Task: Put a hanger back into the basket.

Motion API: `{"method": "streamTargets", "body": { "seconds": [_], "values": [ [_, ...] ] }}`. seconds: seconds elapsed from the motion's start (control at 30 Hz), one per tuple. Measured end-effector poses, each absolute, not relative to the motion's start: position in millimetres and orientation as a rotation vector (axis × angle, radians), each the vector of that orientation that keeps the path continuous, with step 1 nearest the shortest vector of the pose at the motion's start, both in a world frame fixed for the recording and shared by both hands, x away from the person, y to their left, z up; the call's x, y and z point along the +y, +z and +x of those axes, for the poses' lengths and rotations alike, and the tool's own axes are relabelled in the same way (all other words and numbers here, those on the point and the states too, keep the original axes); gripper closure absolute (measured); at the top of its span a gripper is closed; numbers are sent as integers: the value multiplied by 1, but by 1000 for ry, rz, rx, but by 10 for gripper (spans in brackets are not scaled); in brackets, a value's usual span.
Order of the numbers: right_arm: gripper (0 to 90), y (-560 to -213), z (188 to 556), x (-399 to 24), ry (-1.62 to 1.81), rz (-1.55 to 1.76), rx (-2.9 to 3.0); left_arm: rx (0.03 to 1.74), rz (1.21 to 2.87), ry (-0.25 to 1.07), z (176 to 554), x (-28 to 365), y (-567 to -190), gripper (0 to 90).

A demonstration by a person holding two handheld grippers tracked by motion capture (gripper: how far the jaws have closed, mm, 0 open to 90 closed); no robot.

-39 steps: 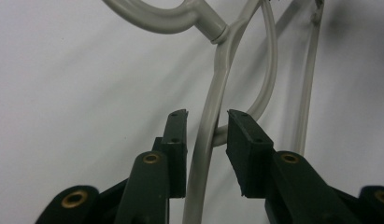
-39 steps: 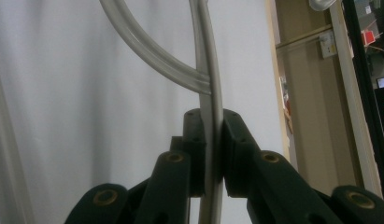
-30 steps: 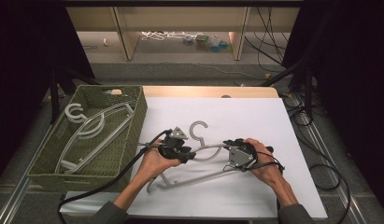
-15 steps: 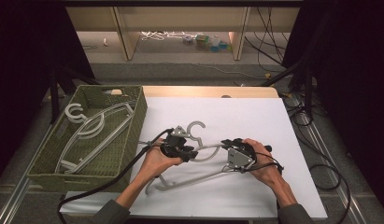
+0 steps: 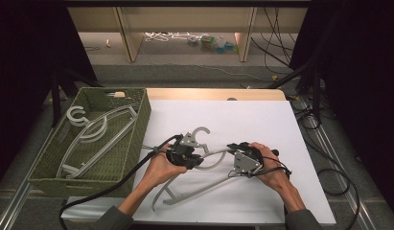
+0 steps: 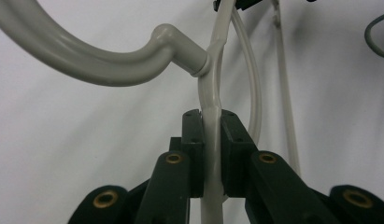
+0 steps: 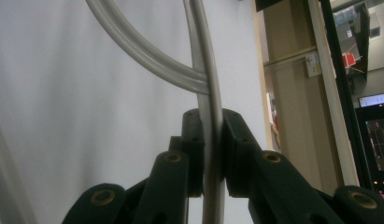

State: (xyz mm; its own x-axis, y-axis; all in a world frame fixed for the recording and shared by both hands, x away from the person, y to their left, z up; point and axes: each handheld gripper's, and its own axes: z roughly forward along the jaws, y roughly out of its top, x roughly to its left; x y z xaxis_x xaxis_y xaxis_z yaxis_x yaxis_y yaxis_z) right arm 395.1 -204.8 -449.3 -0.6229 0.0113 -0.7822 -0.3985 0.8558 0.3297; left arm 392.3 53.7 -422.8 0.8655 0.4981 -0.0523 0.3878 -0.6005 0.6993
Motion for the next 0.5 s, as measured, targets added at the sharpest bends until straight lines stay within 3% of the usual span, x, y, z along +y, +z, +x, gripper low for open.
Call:
{"method": "streamTargets", "body": {
  "seconds": [0.1,0.33,0.5],
  "values": [
    [795,-446,393,-204,640,-262,2163,644,2286,195,390,57,-419,820],
    [467,-431,383,-210,820,40,2158,692,2287,277,388,70,-406,821],
    [349,-416,369,-216,953,207,2106,733,2253,286,387,87,-398,821]
  ]
}}
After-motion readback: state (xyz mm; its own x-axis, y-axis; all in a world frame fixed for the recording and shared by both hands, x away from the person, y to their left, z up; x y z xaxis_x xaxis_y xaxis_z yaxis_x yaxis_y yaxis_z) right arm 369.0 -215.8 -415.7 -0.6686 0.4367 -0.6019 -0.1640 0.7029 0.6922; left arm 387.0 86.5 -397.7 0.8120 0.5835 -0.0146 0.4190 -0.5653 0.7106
